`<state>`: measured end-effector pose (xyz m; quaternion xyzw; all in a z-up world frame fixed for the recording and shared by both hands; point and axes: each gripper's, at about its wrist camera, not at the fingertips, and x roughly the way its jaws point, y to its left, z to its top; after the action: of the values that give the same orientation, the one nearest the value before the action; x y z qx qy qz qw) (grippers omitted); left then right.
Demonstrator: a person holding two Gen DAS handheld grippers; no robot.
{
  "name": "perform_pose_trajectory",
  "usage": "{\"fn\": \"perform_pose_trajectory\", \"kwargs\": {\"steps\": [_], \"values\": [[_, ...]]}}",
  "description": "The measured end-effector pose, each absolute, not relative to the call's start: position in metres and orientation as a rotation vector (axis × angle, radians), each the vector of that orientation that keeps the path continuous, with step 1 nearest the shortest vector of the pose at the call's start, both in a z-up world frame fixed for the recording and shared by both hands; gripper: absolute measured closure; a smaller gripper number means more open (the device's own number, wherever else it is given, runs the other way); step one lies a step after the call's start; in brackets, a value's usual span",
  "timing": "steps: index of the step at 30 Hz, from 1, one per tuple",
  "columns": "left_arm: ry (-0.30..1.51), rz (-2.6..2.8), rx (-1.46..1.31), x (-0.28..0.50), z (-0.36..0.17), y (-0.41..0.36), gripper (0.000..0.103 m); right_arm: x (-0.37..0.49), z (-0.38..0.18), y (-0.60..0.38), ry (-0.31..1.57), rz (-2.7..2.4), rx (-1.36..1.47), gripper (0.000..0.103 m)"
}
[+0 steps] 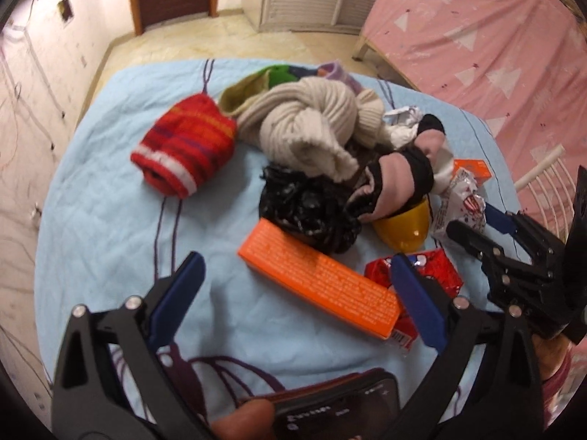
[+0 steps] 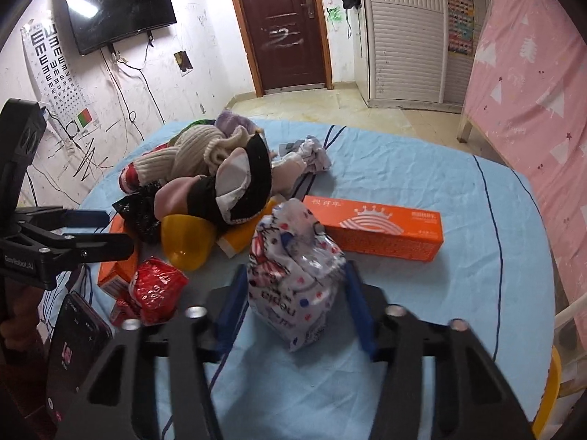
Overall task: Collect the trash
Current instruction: 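Grasp the small orange box with the left tool while the right tool grasps the white printed snack bag, then carry both items to the yellow bin and open both tools to drop them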
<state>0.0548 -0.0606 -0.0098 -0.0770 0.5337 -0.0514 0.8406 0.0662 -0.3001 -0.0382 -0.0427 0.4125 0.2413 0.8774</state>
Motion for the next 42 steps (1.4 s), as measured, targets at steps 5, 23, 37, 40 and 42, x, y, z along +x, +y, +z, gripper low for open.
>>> {"fn": "perform_pose_trajectory", "kwargs": {"steps": [5,23,37,40,42], "values": [[1.186,-0.055,-0.239,0.05,-0.015,-0.06,0.036,0.065,-0.036,-0.308,0.837,0.531,-0.064,0.069],[1.046,0.032,-0.261,0.02,0.04,-0.067,0.079,0.034,0.004,-0.363,0.687,0.551,0.072,0.07],[0.984,-0.153,-0.129,0.023,0.087,-0.16,0.079,-0.003,0.023,-0.472,0.581,0.401,0.169,0.069],[0.991,-0.214,-0.087,0.028,0.09,-0.193,0.079,-0.009,0.021,-0.499,0.58,0.352,0.188,0.069],[1.0,-0.252,-0.057,0.031,0.091,-0.218,0.079,-0.014,0.016,-0.522,0.583,0.304,0.203,0.069]]}}
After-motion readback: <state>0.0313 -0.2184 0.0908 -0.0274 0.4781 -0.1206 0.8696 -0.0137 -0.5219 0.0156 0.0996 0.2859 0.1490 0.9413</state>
